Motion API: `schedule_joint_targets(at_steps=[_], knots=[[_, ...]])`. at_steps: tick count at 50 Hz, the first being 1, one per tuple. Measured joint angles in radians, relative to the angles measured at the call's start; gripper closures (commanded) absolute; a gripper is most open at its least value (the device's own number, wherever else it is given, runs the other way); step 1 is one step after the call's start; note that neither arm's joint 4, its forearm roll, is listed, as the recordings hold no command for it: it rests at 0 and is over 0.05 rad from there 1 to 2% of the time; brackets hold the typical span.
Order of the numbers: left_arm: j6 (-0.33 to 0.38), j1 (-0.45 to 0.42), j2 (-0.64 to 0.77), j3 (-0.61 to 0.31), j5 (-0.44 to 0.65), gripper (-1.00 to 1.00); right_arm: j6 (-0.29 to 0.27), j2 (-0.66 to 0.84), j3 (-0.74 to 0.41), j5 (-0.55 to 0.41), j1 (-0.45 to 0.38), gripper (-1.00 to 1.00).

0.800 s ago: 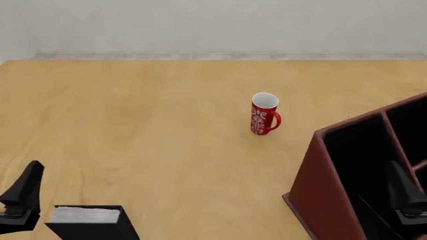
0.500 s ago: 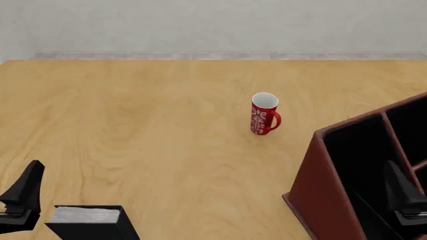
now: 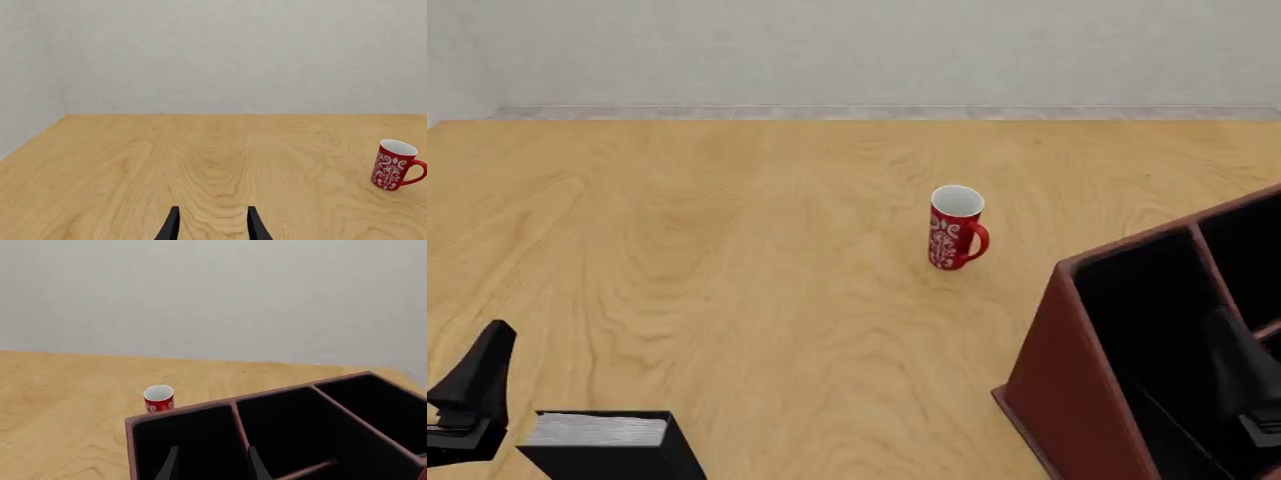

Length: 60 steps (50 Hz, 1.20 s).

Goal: Pick up the book and place it in the left compartment of the caddy.

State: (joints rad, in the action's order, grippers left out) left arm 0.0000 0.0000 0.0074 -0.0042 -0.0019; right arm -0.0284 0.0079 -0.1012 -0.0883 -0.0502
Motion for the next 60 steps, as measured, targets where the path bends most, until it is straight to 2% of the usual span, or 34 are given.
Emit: schedule_joint_targets(at_steps=[14, 33, 47, 60], knots=[[0.0, 0.0, 0.0, 0.0, 0.0, -1.0, -0.013, 0.032, -0.141, -0.094, -0.081, -1.0], [0.0, 0.0, 0.0, 0.0, 0.0, -1.0, -0.002, 0.139, -0.323, -0.181, -0.253, -1.0], [0.0, 0.0, 0.0, 0.0, 0.0, -1.0, -0.009, 0.272, -0.457, -0.201, -0.382, -1.0], [0.0, 0.0, 0.0, 0.0, 0.0, -1.0, -0.064, 0.422, -0.55, -0.186, -0.534, -1.0]])
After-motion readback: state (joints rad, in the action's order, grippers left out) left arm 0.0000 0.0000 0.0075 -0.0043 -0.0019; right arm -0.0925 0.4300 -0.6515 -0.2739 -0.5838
